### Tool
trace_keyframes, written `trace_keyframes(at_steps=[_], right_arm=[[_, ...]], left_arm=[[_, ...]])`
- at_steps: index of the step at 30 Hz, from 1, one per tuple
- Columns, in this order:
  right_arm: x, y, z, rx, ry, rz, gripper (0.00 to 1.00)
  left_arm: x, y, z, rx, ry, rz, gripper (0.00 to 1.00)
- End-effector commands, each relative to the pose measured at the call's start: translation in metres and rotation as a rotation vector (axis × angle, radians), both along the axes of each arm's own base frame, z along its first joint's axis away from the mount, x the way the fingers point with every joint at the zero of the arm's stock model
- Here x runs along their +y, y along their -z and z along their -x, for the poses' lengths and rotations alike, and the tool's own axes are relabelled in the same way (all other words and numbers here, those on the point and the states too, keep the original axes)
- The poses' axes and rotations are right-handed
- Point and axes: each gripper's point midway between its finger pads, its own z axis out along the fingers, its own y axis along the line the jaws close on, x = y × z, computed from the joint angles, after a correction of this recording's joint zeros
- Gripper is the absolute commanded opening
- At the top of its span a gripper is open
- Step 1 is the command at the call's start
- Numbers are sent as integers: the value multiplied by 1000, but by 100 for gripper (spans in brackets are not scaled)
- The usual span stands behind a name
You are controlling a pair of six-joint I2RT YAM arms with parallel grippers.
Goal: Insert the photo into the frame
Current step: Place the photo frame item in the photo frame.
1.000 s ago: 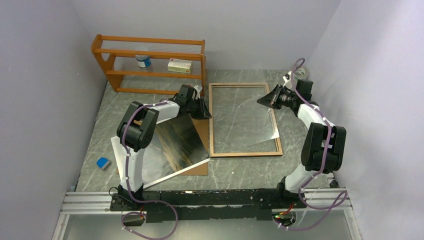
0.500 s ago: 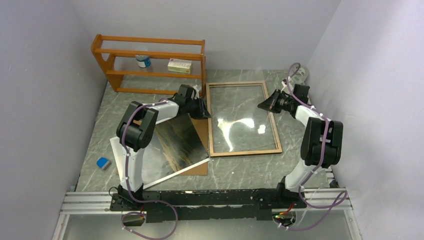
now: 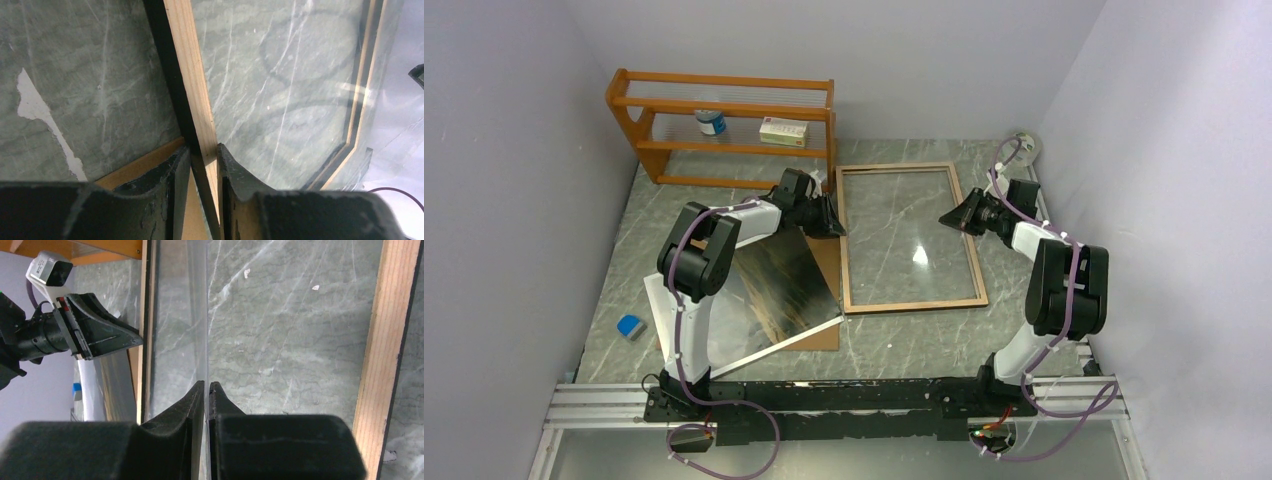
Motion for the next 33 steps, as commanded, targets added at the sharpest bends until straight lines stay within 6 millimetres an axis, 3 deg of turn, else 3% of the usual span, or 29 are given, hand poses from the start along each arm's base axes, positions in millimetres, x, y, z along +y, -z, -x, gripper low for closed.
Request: trace_keyframes(at_steps=[1, 15, 17, 21, 28, 33], right_arm=[[18, -11, 2, -44, -74, -51, 12], [17, -2, -9, -45, -19, -77, 14], [16, 1, -8, -26, -11, -70, 23], [9, 7, -7, 15, 26, -26, 48], [-2, 9, -9, 47, 77, 39, 76], [-9, 8, -10, 55, 107, 79, 81]], left_arm=[[13, 51, 28, 138, 16, -104, 31], [14, 51, 28, 143, 13, -104, 31], [14, 52, 28, 145, 9, -107, 31], [15, 50, 27, 144, 3, -108, 32], [14, 41, 25, 137, -3, -94, 35], [14, 38, 25, 135, -3, -91, 36]])
